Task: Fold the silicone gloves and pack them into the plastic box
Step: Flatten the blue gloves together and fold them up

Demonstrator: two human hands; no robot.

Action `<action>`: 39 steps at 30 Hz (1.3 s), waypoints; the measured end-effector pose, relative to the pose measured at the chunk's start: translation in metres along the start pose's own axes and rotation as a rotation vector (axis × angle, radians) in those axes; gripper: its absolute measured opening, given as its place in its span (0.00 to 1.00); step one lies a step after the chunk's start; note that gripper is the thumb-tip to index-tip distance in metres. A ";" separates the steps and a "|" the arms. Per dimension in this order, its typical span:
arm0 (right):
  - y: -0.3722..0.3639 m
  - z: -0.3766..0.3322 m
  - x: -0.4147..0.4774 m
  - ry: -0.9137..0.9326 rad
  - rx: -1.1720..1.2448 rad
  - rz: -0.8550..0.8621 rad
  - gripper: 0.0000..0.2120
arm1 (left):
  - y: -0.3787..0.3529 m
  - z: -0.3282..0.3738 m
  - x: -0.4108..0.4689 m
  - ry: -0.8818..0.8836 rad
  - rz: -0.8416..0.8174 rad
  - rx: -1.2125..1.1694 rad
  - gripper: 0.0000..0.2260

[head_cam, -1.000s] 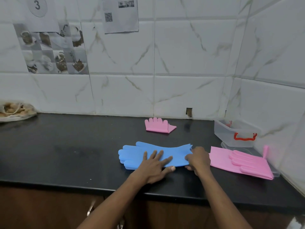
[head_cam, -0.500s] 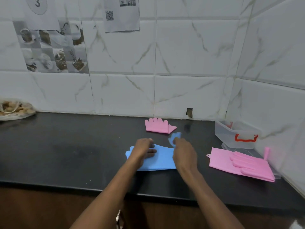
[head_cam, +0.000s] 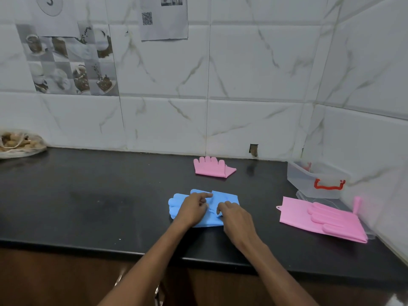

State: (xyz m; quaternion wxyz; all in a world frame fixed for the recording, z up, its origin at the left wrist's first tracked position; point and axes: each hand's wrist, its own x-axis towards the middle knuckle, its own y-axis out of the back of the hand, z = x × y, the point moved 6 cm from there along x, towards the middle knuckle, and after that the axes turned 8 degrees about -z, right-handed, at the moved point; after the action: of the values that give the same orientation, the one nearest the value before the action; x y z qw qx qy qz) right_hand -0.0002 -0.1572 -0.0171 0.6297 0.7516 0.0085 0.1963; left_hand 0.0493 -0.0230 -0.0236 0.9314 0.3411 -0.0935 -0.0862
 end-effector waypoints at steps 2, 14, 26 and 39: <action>-0.003 -0.001 -0.001 0.041 -0.018 0.002 0.11 | -0.008 0.008 -0.003 -0.087 -0.026 0.205 0.21; 0.017 0.084 -0.008 -0.594 0.360 -0.078 0.14 | -0.023 0.007 -0.002 -0.089 -0.144 0.353 0.21; -0.004 0.020 -0.006 -0.609 1.216 0.000 0.22 | -0.012 0.006 0.000 -0.009 -0.257 0.214 0.08; 0.003 -0.056 0.003 -0.323 0.479 0.144 0.13 | 0.061 -0.013 -0.002 0.172 -0.130 -0.210 0.26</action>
State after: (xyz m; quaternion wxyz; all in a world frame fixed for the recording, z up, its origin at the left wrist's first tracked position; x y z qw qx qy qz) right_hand -0.0151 -0.1042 -0.0060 0.4121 0.8989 -0.0993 0.1106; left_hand 0.0564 0.0313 0.0058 0.9590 0.2533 0.0184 -0.1259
